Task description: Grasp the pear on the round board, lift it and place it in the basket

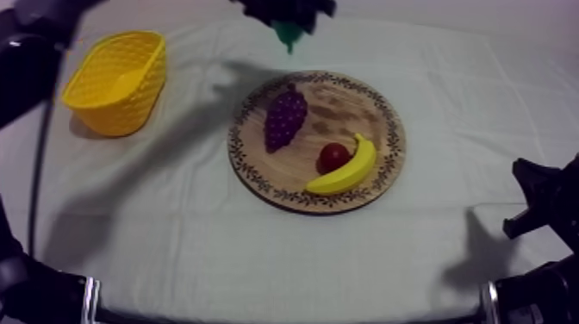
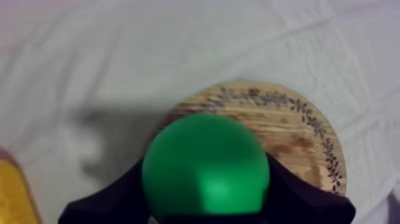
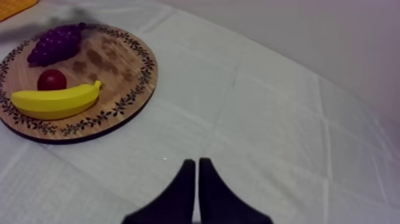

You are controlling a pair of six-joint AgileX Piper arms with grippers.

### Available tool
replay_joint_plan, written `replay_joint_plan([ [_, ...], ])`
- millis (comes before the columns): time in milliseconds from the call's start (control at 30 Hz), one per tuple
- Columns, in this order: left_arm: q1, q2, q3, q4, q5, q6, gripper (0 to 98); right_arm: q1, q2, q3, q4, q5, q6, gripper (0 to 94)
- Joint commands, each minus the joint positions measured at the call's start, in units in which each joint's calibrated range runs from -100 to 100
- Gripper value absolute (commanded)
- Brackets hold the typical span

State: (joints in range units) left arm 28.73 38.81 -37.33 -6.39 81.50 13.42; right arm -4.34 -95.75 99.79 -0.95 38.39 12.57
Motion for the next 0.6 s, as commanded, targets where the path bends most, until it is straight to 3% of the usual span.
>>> replay_joint_plan([
  [0, -2.1, -14.6, 6.2, -0.76, 0.5, 0.1, 55.9, 0.0, 0.0, 0.0, 0.0, 0.0, 0.0, 0.3],
  [300, -11.4, -30.6, 20.0, -2.27, 1.8, -0.9, 60.8, 0.0, 0.0, 0.0, 0.0, 0.0, 0.0, 0.3],
  [567, -19.9, -34.9, 34.4, -2.58, -1.9, -3.3, 68.6, 0.0, 0.0, 0.0, 0.0, 0.0, 0.0, 0.3],
])
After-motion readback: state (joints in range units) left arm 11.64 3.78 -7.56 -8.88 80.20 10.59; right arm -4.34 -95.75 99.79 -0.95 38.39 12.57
